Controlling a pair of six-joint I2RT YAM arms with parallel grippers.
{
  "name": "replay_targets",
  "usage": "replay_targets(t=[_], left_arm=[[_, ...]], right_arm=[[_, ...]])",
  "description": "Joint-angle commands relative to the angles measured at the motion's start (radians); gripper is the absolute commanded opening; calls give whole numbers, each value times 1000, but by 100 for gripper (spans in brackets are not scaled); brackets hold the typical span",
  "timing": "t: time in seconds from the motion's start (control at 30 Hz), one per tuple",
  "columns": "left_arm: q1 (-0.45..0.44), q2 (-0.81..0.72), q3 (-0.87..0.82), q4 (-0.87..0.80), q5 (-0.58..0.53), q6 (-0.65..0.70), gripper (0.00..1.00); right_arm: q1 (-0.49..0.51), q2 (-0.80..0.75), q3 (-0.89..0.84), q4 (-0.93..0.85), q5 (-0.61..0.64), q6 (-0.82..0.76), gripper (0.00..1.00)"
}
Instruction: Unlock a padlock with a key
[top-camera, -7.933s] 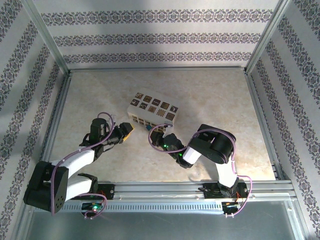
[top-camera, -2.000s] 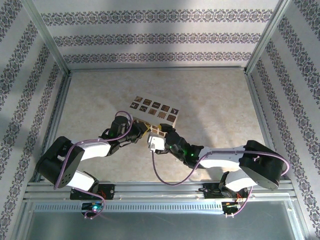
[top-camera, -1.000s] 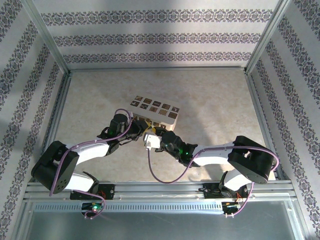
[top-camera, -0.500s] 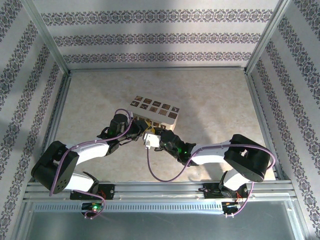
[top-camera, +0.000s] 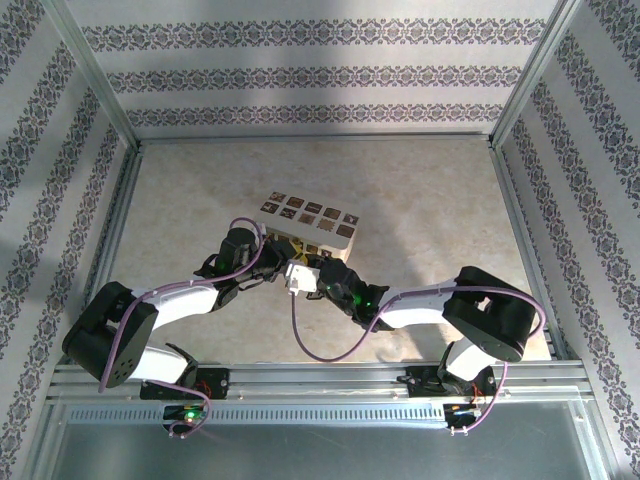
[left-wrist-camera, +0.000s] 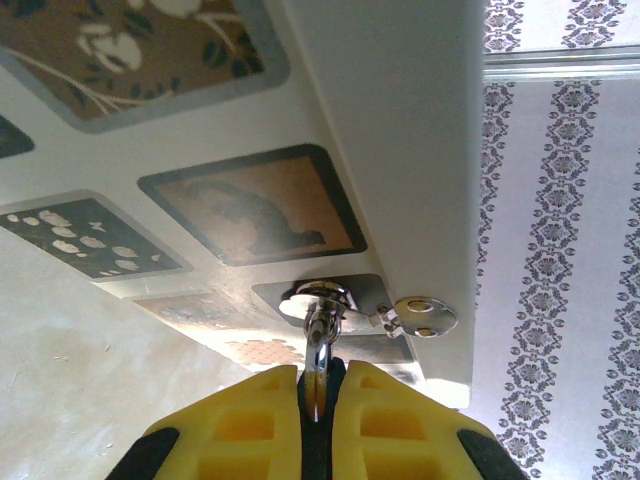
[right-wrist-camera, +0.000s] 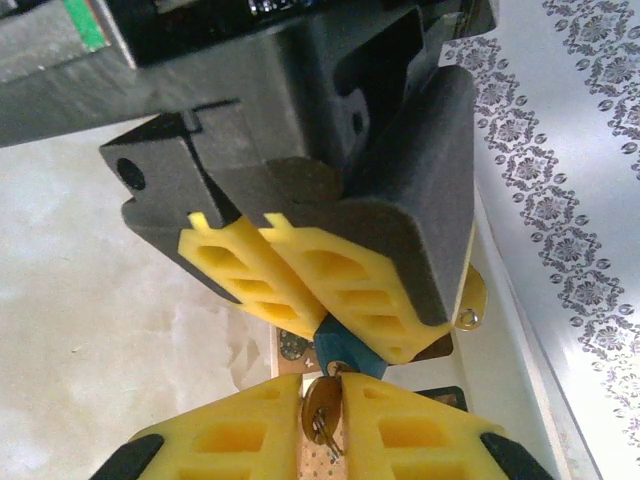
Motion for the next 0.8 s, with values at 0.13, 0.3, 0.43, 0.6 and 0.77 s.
replay_targets(t=[0.13,0.3,0.43,0.6,0.77], left_arm=[[-22,-24,32,70,13,2,0],[-24,-22,32,74,13,2,0],[-25,-19,32,76,12,0,0],[-26,-17,31,79,12,0,0],[-28,-15,28,84,12,-1,0]], right_arm=[[-2,29,15,35,37,28,10],[-2,31,8,58,45,38,6],[-2,35,6,68,61,43,1],[-2,34,6,100,58,52,0],[-2,24,4,115,54,94,0]])
